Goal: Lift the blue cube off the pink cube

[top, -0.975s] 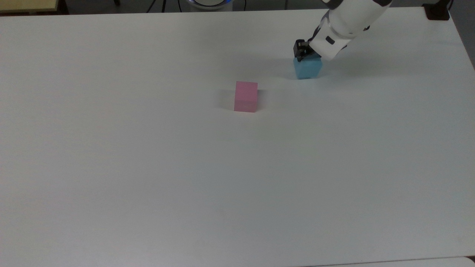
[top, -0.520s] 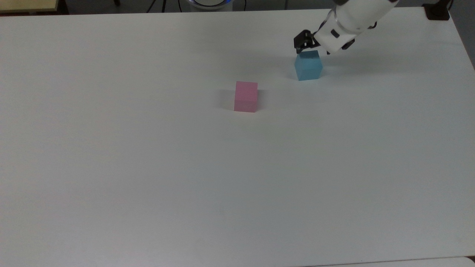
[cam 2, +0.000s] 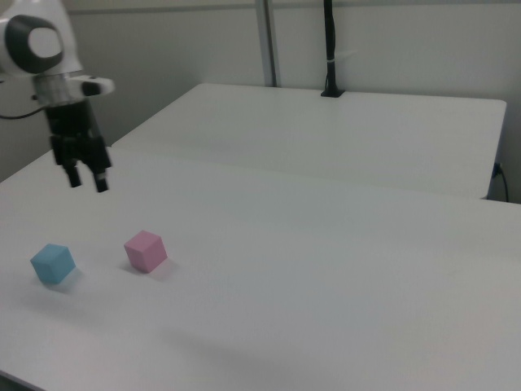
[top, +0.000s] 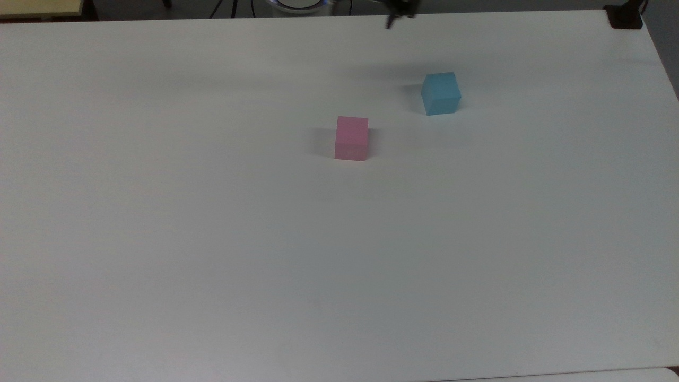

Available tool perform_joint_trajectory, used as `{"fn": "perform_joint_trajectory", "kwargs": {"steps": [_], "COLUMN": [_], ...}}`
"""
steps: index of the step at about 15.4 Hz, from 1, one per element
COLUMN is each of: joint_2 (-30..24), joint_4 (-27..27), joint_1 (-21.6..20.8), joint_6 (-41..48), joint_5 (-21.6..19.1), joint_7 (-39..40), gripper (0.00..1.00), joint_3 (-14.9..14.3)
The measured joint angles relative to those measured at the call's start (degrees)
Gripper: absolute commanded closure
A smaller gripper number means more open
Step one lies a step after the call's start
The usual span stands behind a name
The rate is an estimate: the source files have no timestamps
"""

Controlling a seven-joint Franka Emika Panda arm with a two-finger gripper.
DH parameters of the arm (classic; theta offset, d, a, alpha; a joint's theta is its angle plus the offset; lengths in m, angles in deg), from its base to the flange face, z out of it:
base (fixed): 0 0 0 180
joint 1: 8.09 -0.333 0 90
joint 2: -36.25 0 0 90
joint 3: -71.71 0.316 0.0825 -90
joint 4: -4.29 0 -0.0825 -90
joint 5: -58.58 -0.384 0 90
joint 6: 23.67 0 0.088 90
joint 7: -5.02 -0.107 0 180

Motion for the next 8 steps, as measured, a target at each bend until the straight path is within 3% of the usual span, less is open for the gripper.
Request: {"fn": "perform_joint_trajectory", "kwargs": {"steps": [4, 8], "joint_2": [-1.25, -1.25], "joint_4": [-1.17, -3.22], "joint_1": [9.69, 12.41], "joint_6": [0.14, 0.14], "joint_5": [1.08, 1.52], "joint_7": [6.70, 12.32], "gripper": [0.00, 0.00], "joint_3": [-0.13, -2.04]}}
